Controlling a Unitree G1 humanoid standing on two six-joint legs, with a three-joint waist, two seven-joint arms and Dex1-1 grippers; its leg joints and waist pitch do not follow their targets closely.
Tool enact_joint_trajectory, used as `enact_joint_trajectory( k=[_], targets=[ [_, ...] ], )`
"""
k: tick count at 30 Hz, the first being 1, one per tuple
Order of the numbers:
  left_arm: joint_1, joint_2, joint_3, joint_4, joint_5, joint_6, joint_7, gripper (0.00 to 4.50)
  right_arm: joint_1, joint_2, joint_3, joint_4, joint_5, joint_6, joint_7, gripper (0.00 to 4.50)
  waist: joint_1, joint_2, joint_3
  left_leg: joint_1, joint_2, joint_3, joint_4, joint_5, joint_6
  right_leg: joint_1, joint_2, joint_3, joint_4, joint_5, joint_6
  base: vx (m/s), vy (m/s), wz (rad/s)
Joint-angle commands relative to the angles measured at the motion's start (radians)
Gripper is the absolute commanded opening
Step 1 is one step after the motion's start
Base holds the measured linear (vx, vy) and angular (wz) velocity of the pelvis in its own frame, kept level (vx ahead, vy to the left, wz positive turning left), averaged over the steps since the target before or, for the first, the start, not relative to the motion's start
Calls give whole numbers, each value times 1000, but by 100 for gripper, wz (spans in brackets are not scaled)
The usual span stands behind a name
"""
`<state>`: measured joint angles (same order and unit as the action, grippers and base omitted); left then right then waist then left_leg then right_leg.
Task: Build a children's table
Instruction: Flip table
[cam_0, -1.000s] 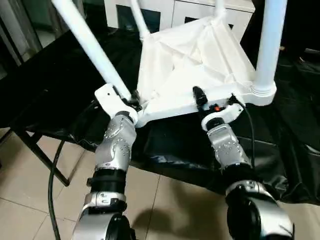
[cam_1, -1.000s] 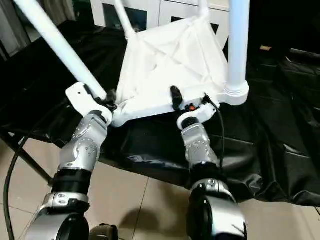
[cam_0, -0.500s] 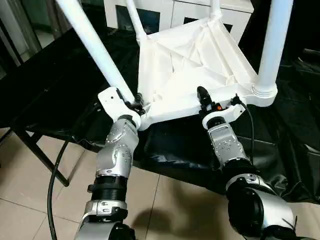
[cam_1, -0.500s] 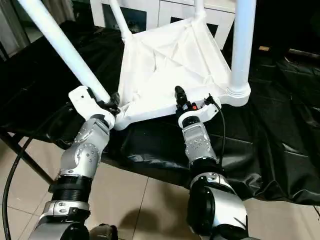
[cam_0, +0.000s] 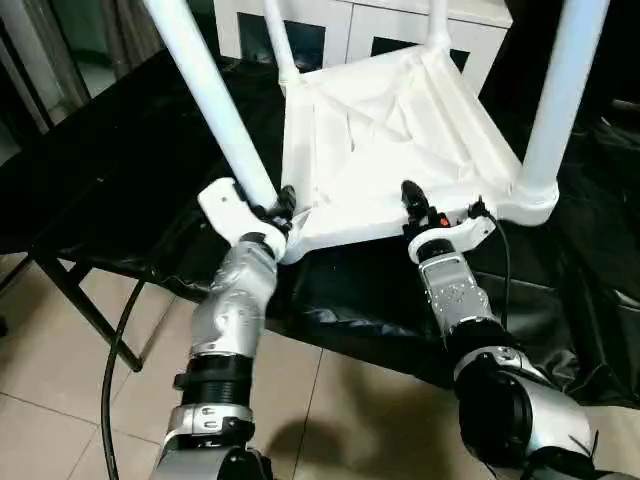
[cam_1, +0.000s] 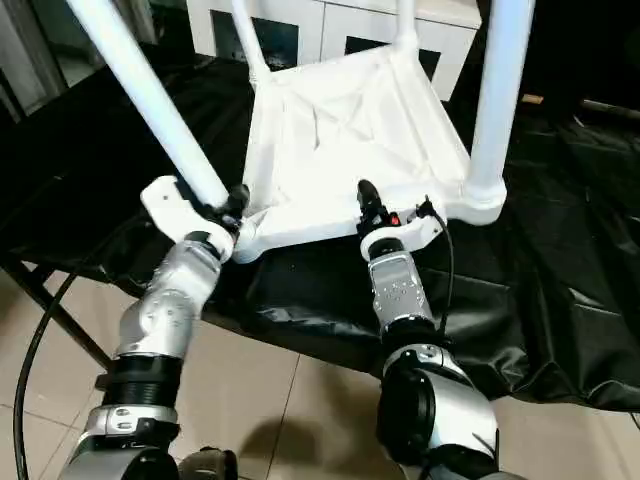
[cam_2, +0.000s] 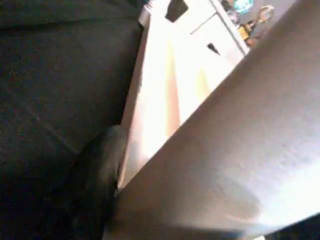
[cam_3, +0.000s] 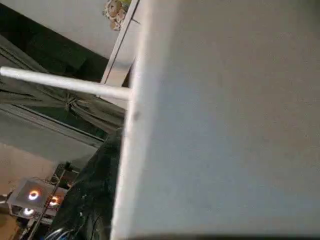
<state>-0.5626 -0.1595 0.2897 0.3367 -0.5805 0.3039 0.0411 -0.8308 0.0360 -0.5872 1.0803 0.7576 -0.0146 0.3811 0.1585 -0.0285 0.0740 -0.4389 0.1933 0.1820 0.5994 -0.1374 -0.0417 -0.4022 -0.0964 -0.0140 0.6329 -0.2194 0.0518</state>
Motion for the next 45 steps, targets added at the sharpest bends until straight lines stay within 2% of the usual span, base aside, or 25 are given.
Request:
enact_joint_trajectory(
  k=[1, 2, 9, 11, 12, 16, 18, 19, 20, 21, 22, 23, 24, 26, 27, 28, 32, 33, 34, 35, 37, 39, 40, 44, 45],
  targets=[
    [2, -29, 36, -76, -85, 1, -67, 406, -2, -56, -24, -17, -5, -60, -36, 208, 0, 4, -92, 52, 27, -2, -66, -152, 27, 39, -32, 3, -49, 123, -248, 0, 0, 0],
    [31, -4, 57, -121, -139, 2, -127, 406, 6, -73, -33, -31, 0, -63, -36, 208, 1, 3, -92, 52, 28, -2, -66, -151, 22, 40, -34, 2, -48, 130, -254, 0, 0, 0],
    [133, 69, 124, -243, -234, -1, -235, 406, 28, -139, -65, -86, 3, -73, -50, 204, -6, 1, -92, 48, 28, 0, -67, -151, 26, 40, -32, 3, -49, 115, -244, 0, 0, 0],
    [159, 82, 140, -275, -258, 3, -255, 406, 43, -157, -64, -111, -7, -70, -55, 201, 2, 6, -90, 62, 33, 6, -67, -195, 8, 30, -28, 4, -55, 79, -242, 0, 0, 0],
    [160, 83, 140, -276, -259, 3, -255, 406, 43, -157, -64, -112, -8, -70, -55, 201, 5, 5, -89, 61, 34, 6, -68, -199, 5, 31, -28, 5, -55, 75, -236, 0, 0, 0],
    [208, 101, 173, -320, -293, 22, -274, 406, 90, -179, -56, -204, -21, -64, -69, 199, 27, 15, -93, 70, 34, 13, -67, -218, -35, 27, -20, 7, -58, 51, -159, 0, 0, 0],
    [228, 103, 175, -330, -308, 26, -274, 406, 112, -183, -58, -247, -23, -63, -81, 199, 29, 19, -94, 71, 33, 13, -69, -229, -49, 24, -19, 6, -61, 37, -131, 0, 0, 0],
    [241, 107, 164, -339, -319, 39, -284, 406, 127, -186, -56, -274, -28, -60, -88, 199, 27, 15, -91, 69, 33, 13, -73, -258, -60, 21, -21, 6, -66, 0, -123, 0, 0, 0],
    [253, 116, 145, -351, -326, 58, -303, 406, 140, -189, -53, -299, -31, -55, -95, 199, 28, 14, -91, 69, 33, 13, -76, -289, -72, 20, -24, 6, -69, -50, -116, 0, 0, 0],
    [263, 134, 106, -363, -304, 80, -328, 406, 157, -196, -40, -330, -47, -46, -101, 199, 24, 20, -87, 67, 32, 11, -81, -316, -85, 17, -26, 5, -74, -104, -105, 0, 0, 0],
    [273, 158, 60, -377, -270, 94, -361, 406, 174, -204, -23, -361, -69, -36, -109, 199, 22, 17, -88, 68, 32, 12, -82, -331, -89, 15, -26, 5, -78, -128, -95, 0, 0, 0],
    [278, 178, 24, -387, -238, 100, -385, 406, 186, -211, -8, -385, -88, -30, -115, 199, 15, 14, -86, 63, 32, 8, -86, -347, -91, 18, -27, 4, -79, -161, -80, 0, 0, 0],
    [278, 178, 24, -387, -238, 100, -385, 406, 186, -211, -8, -385, -88, -30, -115, 199, 11, 13, -87, 61, 32, 7, -87, -347, -96, 18, -29, 5, -81, -177, -69, 0, 0, 0],
    [278, 244, -80, -413, -126, 82, -453, 406, 223, -234, 28, -469, -130, 4, -139, 199, 3, 17, -84, 60, 29, 7, -88, -344, -93, 13, -27, 6, -88, -194, -48, 0, 0, 0],
    [271, 266, -115, -420, -76, 57, -475, 406, 240, -243, 35, -514, -138, 24, -148, 199, -6, 14, -86, 56, 28, 7, -88, -329, -93, 18, -28, 6, -84, -184, -43, 0, 0, 0],
    [271, 266, -115, -420, -76, 57, -475, 406, 240, -243, 35, -514, -138, 24, -148, 199, -9, 12, -84, 52, 27, 7, -88, -320, -91, 19, -28, 6, -89, -188, -39, 0, 0, 0],
    [248, 319, -195, -444, -5, 7, -553, 406, 289, -265, 61, -614, -157, 67, -177, 199, -24, 14, -87, 50, 24, 10, -84, -307, -82, 17, -30, 8, -90, -211, -48, 0, 0, 0],
    [243, 345, -223, -455, 10, -3, -592, 406, 303, -273, 67, -639, -171, 72, -194, 199, -24, 21, -90, 51, 24, 9, -83, -296, -81, 18, -29, 8, -88, -201, -48, 0, 0, 0],
    [242, 353, -232, -458, 14, -6, -605, 406, 307, -275, 70, -647, -175, 74, -201, 199, -28, 18, -91, 50, 23, 10, -81, -278, -75, 17, -26, 6, -84, -171, -51, 0, 0, 0],
    [241, 365, -245, -464, 21, -9, -623, 406, 313, -279, 73, -658, -180, 76, -208, 199, -29, 20, -92, 50, 22, 12, -80, -263, -72, 17, -24, 6, -81, -146, -63, 0, 0, 0],
    [246, 409, -292, -497, 31, 4, -693, 406, 327, -288, 78, -693, -185, 91, -231, 199, -27, 22, -93, 54, 23, 13, -78, -254, -65, 16, -24, 6, -80, -131, -71, 0, 0, 0],
    [250, 487, -370, -539, 59, 42, -793, 406, 337, -306, 95, -723, -209, 108, -239, 199, -28, 18, -93, 52, 21, 16, -75, -240, -46, 15, -22, 7, -79, -125, -81, 0, 0, 0],
    [247, 505, -390, -546, 71, 50, -813, 406, 339, -314, 109, -727, -226, 114, -240, 199, -28, 23, -94, 54, 21, 16, -75, -237, -40, 14, -22, 7, -77, -139, -81, 0, 0, 0],
    [201, 528, -438, -538, 124, 52, -811, 406, 327, -330, 168, -738, -278, 140, -246, 199, -32, 24, -91, 57, 21, 17, -79, -285, -64, 10, -23, 10, -85, -207, -79, 0, 0, 0],
    [191, 522, -439, -528, 135, 54, -795, 406, 323, -332, 175, -737, -289, 143, -258, 199, -33, 21, -90, 57, 21, 17, -79, -298, -72, 10, -24, 10, -85, -220, -77, 0, 0, 0]
  ],
)
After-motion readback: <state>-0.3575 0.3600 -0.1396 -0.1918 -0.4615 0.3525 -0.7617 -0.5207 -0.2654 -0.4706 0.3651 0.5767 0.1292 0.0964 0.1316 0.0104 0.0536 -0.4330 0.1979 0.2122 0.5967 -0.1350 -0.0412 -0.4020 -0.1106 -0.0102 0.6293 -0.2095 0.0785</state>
